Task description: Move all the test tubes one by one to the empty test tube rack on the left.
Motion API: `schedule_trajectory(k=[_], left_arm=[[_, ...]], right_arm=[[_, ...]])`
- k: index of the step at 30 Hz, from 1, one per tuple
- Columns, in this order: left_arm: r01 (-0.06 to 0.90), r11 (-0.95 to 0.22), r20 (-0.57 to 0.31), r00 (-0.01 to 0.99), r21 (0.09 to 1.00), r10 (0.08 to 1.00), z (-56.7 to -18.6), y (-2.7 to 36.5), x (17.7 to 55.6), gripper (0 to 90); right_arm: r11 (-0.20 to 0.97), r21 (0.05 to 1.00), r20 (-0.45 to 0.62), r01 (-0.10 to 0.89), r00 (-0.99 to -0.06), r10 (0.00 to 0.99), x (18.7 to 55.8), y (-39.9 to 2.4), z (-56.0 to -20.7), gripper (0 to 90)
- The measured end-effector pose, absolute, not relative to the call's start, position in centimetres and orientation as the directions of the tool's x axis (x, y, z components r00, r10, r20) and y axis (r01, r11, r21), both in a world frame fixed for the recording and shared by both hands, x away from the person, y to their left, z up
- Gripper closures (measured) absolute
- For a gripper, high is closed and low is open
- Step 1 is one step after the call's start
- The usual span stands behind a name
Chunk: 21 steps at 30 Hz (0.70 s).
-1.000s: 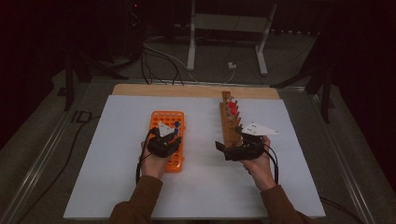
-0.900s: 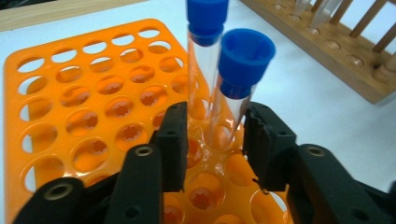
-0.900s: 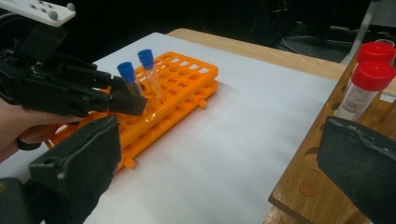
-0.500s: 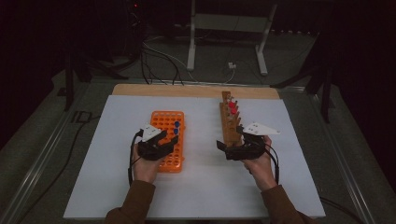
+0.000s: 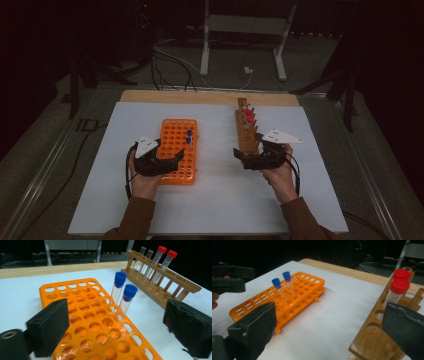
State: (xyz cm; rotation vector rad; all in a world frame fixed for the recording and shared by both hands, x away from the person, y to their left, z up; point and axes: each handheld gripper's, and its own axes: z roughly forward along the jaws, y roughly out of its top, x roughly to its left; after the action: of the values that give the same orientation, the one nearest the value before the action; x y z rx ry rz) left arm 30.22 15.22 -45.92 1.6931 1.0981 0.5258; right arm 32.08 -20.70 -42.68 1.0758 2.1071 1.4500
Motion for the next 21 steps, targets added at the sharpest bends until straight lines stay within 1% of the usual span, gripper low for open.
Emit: schedule_trajectory(k=[1,3,5,7,10,14,21], left_arm=[[0.413,-0.082,-0.146,0.492,0.907,0.858,-45.9,15.3,30.1,1.3],[0.403,-0.063,-0.155,0.486,0.913,0.86,-45.8,15.6,30.1,0.3],[0.394,-0.05,-0.162,0.485,0.918,0.859,-45.6,15.9,30.0,0.4],[0.381,-0.058,-0.143,0.48,0.923,0.866,-45.6,16.1,30.0,0.3],[0.374,-0.05,-0.145,0.475,0.926,0.868,-45.5,16.4,30.0,0.3],[0.369,-0.048,-0.142,0.472,0.928,0.87,-45.4,16.5,30.0,0.3],[0.361,-0.036,-0.143,0.458,0.932,0.878,-45.3,16.9,30.1,0.4]], right_arm=[[0.179,0.908,0.118,0.38,-0.64,0.759,32.1,-20.8,-42.6,0.0],[0.172,0.91,0.118,0.378,-0.633,0.766,32.3,-21.1,-42.4,0.0],[0.172,0.91,0.113,0.378,-0.625,0.772,32.7,-21.3,-42.2,0.1],[0.168,0.911,0.112,0.376,-0.618,0.778,33.1,-21.5,-42.0,0.1],[0.165,0.915,0.103,0.369,-0.609,0.786,33.8,-21.8,-41.8,0.1],[0.16,0.909,0.105,0.385,-0.584,0.805,34.9,-22.0,-42.2,1.0],[0.185,0.903,0.074,0.388,-0.564,0.823,36.7,-21.9,-42.5,7.0]])
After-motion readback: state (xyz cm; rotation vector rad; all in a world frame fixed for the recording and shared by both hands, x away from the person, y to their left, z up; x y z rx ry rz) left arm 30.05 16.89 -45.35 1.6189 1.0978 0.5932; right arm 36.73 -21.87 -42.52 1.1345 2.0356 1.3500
